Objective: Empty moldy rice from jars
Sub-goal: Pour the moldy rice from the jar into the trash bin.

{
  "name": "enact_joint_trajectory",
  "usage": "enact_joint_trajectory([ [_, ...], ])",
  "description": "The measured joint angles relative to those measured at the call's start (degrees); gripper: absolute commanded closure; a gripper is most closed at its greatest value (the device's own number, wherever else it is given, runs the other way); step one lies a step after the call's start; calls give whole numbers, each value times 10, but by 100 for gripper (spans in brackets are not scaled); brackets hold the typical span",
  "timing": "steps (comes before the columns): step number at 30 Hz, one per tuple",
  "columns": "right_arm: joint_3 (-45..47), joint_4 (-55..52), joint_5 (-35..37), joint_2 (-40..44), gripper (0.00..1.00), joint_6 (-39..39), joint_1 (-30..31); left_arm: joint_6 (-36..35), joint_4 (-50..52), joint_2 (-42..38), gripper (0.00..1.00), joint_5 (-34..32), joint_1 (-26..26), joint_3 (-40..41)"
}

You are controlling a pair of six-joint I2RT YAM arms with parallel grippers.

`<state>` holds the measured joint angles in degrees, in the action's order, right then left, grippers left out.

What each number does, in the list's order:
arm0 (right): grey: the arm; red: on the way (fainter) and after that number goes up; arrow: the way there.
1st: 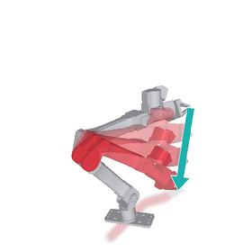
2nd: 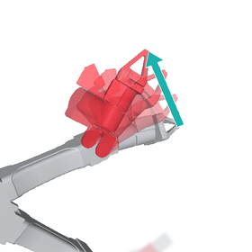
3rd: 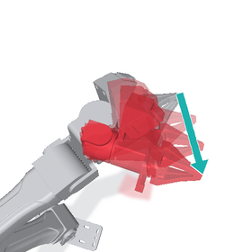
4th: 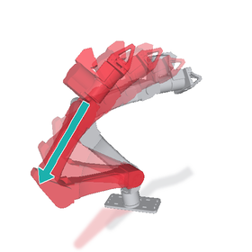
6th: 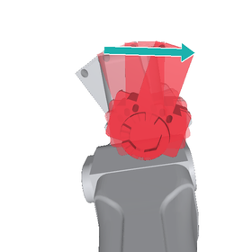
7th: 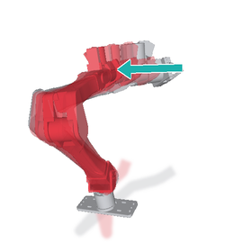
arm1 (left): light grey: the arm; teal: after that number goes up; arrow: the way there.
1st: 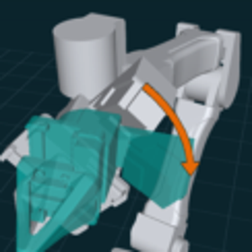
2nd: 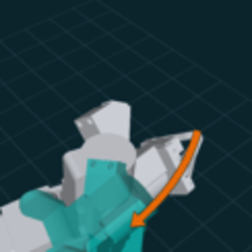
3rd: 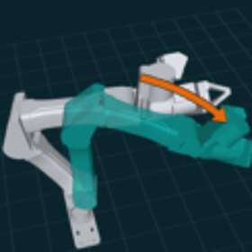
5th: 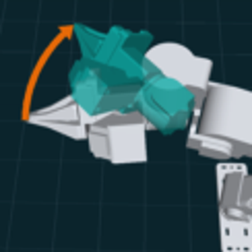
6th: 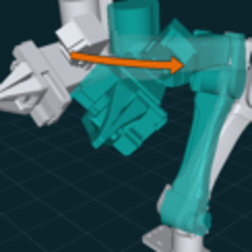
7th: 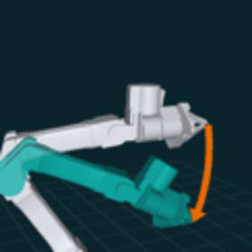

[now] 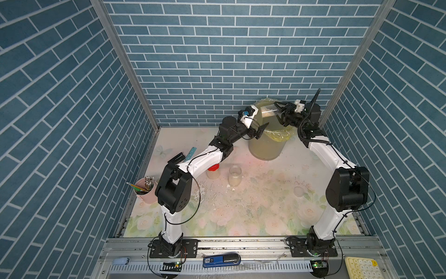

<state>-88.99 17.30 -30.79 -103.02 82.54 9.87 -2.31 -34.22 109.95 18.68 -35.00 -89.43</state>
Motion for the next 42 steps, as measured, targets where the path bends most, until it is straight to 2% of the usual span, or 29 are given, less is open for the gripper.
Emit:
enact_joint_trajectory([
  [6,10,19,12,1,92,60,2,126,-87,18,0,-44,-2,-4],
  [11,10,21,17,1,94,81,2,213,-106,43,1,-64,-14,-23],
  [17,10,20,24,2,94,103,4,318,-186,43,0,-159,-43,54],
  [21,10,20,25,2,94,107,6,368,-177,43,1,-203,-54,62],
  [32,10,20,31,16,95,115,25,480,-126,57,0,-293,-72,-27],
  [42,26,32,32,16,97,130,30,535,-60,109,1,-337,-78,-103],
])
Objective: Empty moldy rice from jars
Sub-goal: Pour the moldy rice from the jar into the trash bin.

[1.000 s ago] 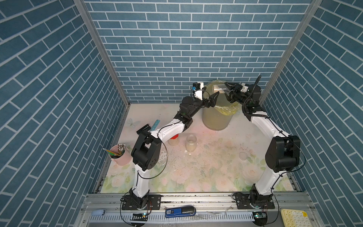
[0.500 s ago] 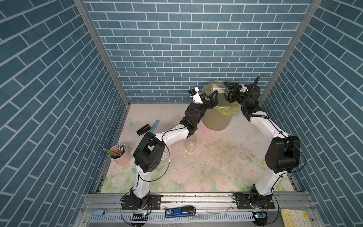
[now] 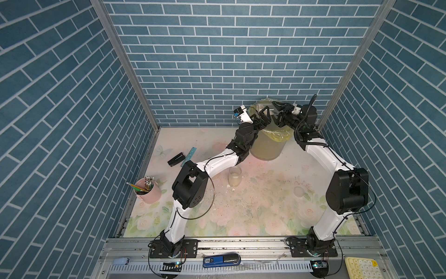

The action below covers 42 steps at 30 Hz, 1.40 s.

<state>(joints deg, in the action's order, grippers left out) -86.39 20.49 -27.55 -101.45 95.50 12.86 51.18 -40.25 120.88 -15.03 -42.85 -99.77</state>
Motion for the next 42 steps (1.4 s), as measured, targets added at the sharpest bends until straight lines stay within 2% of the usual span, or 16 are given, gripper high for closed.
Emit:
enact_joint_trajectory([
  [12,11,22,0,0,99,8,0,13,10,35,5,-18,1,-65],
  [23,12,53,-1,0,100,23,0,32,45,40,6,-17,2,-90],
  [34,14,76,-3,0,100,37,3,72,28,38,5,-19,2,-81],
  [42,19,80,-6,1,100,37,10,97,118,21,4,-28,2,-91],
])
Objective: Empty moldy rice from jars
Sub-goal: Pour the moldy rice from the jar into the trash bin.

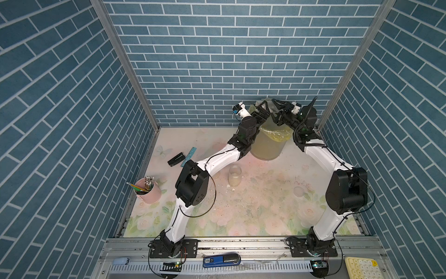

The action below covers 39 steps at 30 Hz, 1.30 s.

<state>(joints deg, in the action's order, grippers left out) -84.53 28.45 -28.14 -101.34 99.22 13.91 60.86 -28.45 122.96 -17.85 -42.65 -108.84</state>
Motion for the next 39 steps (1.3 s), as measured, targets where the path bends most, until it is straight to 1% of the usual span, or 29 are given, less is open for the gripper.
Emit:
enact_joint_trajectory([
  [3,9,0,0,0,100,0,0,6,47,-9,3,-5,-1,-2],
  [6,10,-3,-2,0,100,0,2,13,69,-16,3,-10,-1,-2],
  [13,10,-3,-2,0,100,0,4,15,77,-18,3,-13,-1,-5],
  [23,13,17,-5,6,100,2,11,9,71,-13,1,-4,-1,-30],
  [25,18,21,-6,9,100,7,11,8,70,-13,3,-2,-1,-35],
  [28,24,22,-6,10,100,11,11,3,66,-13,11,0,-1,-39],
  [36,28,38,-6,10,100,19,11,0,68,19,14,14,-3,-72],
  [39,29,35,-8,10,100,20,11,0,68,24,18,17,-3,-72],
])
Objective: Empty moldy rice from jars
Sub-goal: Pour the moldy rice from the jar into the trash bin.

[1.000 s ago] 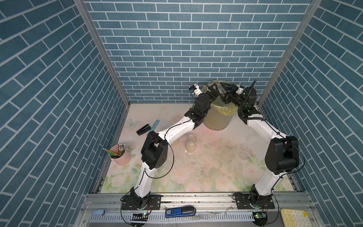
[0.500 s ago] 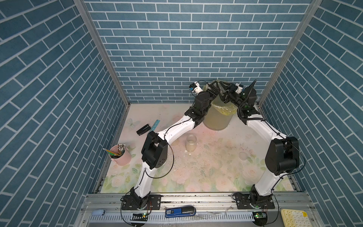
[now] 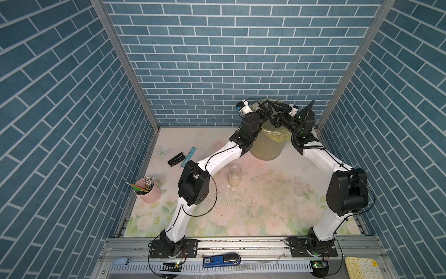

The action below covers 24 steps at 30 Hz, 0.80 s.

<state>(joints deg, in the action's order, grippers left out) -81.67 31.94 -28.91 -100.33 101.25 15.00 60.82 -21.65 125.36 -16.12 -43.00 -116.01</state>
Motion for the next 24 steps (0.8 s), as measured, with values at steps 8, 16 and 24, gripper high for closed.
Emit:
enact_joint_trajectory([
  [8,8,6,-4,0,100,49,0,21,-16,0,45,6,-1,-2],
  [16,8,15,-6,1,72,65,0,28,-27,0,55,7,-2,-3],
  [24,8,-47,-2,26,36,53,-7,26,-41,-4,58,8,-6,10],
])
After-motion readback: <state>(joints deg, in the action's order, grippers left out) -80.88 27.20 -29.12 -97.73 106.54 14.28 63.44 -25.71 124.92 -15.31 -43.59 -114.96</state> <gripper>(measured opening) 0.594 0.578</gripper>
